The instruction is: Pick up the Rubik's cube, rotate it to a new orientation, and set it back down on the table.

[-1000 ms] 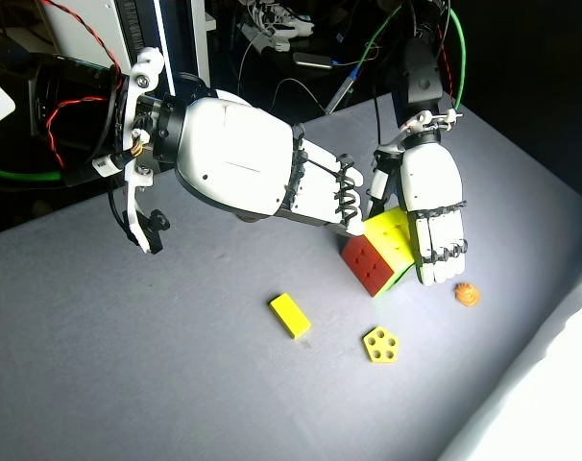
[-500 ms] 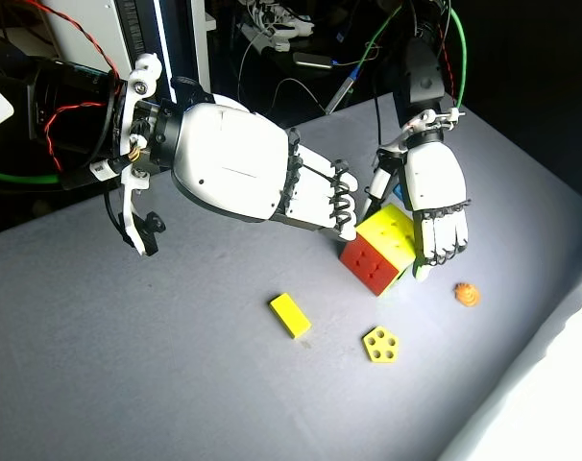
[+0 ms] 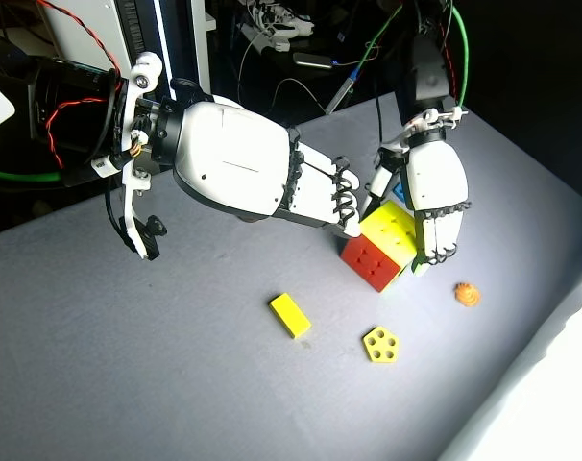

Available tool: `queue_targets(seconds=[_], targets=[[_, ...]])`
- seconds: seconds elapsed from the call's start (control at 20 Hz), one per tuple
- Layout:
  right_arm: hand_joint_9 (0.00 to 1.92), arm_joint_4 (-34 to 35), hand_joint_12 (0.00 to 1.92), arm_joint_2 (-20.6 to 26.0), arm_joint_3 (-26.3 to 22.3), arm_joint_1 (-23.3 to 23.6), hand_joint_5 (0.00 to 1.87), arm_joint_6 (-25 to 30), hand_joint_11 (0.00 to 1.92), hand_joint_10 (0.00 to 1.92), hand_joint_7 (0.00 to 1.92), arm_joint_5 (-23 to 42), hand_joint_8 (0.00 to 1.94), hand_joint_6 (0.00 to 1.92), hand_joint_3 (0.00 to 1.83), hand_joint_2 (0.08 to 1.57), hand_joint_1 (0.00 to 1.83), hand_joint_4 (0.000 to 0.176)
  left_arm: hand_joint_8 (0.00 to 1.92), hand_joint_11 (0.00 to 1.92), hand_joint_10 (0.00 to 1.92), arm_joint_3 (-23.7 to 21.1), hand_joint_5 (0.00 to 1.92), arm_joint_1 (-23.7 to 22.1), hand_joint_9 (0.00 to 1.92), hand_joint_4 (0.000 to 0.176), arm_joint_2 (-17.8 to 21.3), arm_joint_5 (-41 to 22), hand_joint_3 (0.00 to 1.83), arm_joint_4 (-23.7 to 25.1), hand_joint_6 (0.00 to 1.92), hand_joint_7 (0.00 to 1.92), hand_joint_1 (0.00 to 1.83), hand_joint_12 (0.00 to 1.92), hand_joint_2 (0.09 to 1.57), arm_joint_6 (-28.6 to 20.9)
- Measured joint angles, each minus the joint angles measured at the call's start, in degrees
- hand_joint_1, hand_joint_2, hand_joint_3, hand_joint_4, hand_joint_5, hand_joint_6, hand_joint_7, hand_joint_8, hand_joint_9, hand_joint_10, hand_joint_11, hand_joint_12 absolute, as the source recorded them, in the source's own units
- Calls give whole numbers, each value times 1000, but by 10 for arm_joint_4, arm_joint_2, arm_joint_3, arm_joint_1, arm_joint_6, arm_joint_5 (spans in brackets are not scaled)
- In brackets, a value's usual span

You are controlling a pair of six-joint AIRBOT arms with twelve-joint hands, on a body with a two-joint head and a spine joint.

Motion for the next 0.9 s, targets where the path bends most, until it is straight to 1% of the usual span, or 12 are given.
queue_targets(seconds=[0.05,0.1,0.2,0.4,0.5,0.55,0.65,0.7,0.75,0.8,0.85,0.9], targets=[[159,21,253,2,3,0,97,0,0,1,173,1,1,4,0,1296,27,0,1899,436,1921,-5,509,-14,393,5,3,-6,12,-23,1708,440,1010,1921,1420,24],[156,39,227,2,11,0,84,0,0,0,168,1,0,3,1,1299,17,0,1902,425,1921,-6,531,-26,388,0,3,-9,7,-38,1670,441,1023,1921,1413,42],[176,60,322,3,21,2,95,-2,0,6,189,-2,4,5,0,1297,17,0,1901,427,1921,-17,519,-46,396,0,9,-12,7,-67,1684,442,1018,1921,1417,69],[207,60,422,4,23,16,120,-36,0,13,226,-5,9,11,0,1289,39,0,1872,469,1921,-44,564,-68,428,0,20,-27,0,-108,1637,454,1041,1921,1400,89],[251,55,605,3,21,27,151,-47,0,23,257,-24,9,16,0,1280,33,0,1915,444,1921,-48,566,-88,411,0,25,-31,0,-136,1592,452,1053,1921,1400,121],[269,54,619,2,21,32,152,-47,0,29,265,-37,9,14,0,1281,46,0,1920,437,1921,-48,565,-97,398,0,28,-39,0,-143,1589,446,1054,1921,1402,132],[376,55,821,2,21,33,160,-48,0,75,354,-54,26,12,0,1280,25,0,1921,429,1921,-50,535,-106,389,0,35,-46,4,-151,1642,438,1033,1921,1413,143],[419,55,1067,2,21,33,191,-48,0,264,450,-64,10,3,3,1270,45,0,1921,410,1921,-53,525,-111,380,0,39,-52,3,-158,1631,455,1037,1921,1411,149],[377,55,1334,0,21,33,187,-48,0,681,555,-65,33,4,1,1272,38,0,1914,437,1921,-54,557,-112,403,0,39,-54,0,-161,1582,464,1057,1921,1399,150],[396,53,1540,0,21,33,194,-48,0,994,656,-64,75,5,0,1267,54,0,1920,425,1921,-56,552,-115,378,0,39,-55,2,-168,1616,439,1044,1921,1408,151],[414,45,1643,0,21,35,195,-48,0,1143,710,-64,107,4,0,1265,59,0,1921,409,1921,-59,541,-117,362,0,39,-55,4,-172,1638,430,1034,1921,1414,151],[423,42,1706,-3,18,36,185,-48,0,1238,738,-64,141,1,0,1262,60,0,1913,412,1921,-62,514,-126,418,0,39,-51,2,-178,1663,395,1194,1921,1413,150]])
